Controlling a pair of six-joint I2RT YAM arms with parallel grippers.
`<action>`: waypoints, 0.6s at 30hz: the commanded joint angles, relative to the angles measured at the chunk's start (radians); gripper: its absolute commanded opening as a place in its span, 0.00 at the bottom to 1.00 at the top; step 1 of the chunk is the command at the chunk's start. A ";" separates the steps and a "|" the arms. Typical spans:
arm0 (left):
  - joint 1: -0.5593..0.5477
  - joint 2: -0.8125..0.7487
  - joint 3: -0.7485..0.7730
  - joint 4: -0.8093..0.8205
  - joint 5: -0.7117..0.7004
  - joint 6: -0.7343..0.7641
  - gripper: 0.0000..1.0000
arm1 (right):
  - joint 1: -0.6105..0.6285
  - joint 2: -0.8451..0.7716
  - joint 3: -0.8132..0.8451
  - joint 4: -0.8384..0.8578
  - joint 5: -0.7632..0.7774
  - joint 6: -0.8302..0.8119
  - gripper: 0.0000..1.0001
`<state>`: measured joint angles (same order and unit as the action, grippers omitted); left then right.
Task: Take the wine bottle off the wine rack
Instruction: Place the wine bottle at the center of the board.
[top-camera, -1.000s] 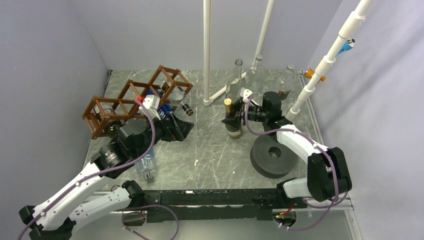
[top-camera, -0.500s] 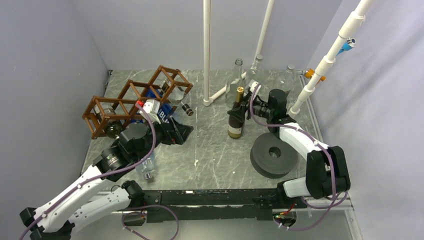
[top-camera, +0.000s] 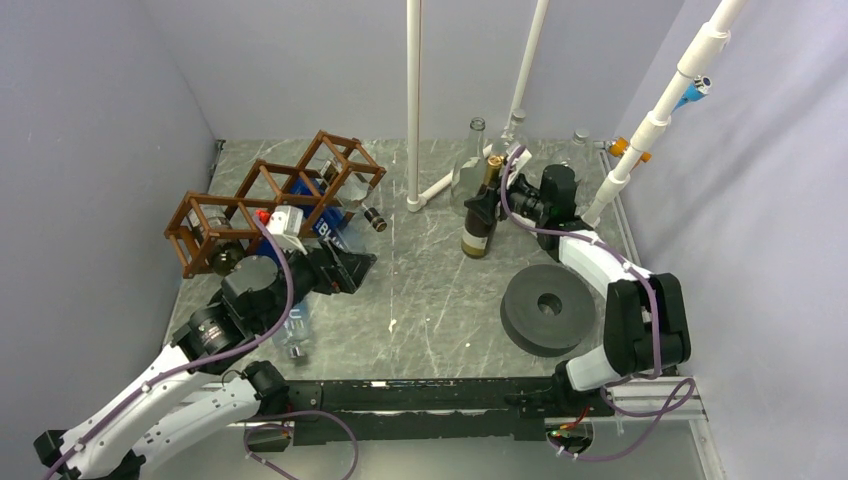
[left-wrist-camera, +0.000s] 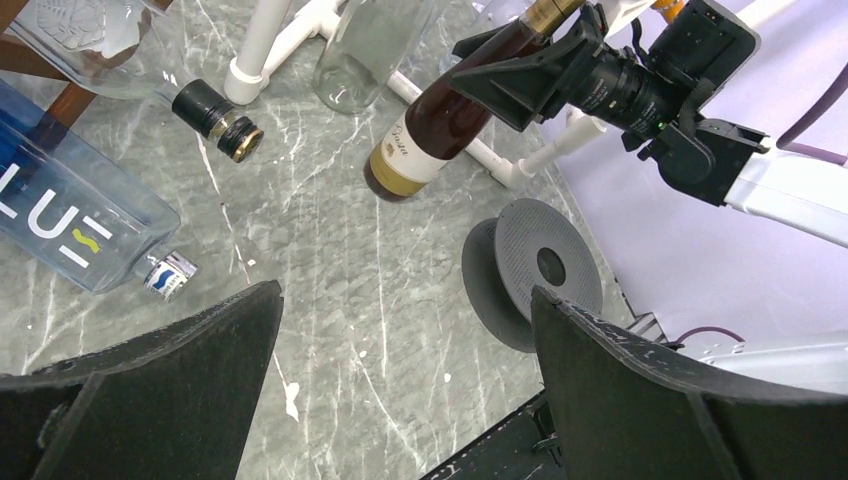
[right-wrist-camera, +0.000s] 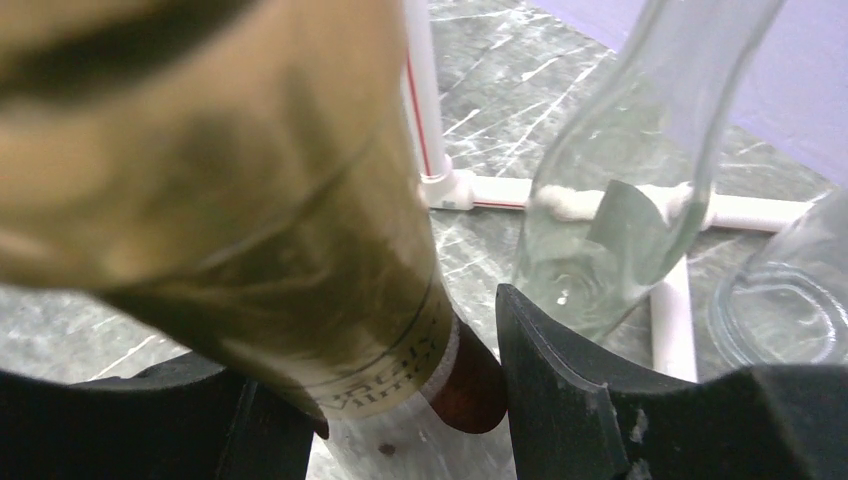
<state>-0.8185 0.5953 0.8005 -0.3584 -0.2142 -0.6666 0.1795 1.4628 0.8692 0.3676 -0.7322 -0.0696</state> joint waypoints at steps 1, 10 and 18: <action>0.003 -0.012 -0.007 0.007 -0.027 0.000 1.00 | -0.021 -0.005 0.107 0.168 0.056 -0.010 0.00; 0.002 0.007 0.014 -0.004 -0.038 0.014 1.00 | -0.054 0.047 0.154 0.189 0.115 0.011 0.00; 0.002 0.011 0.017 -0.008 -0.043 0.017 1.00 | -0.068 0.078 0.175 0.208 0.161 0.018 0.01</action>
<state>-0.8185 0.6060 0.7948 -0.3828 -0.2363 -0.6655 0.1265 1.5517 0.9520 0.3885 -0.6117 -0.0551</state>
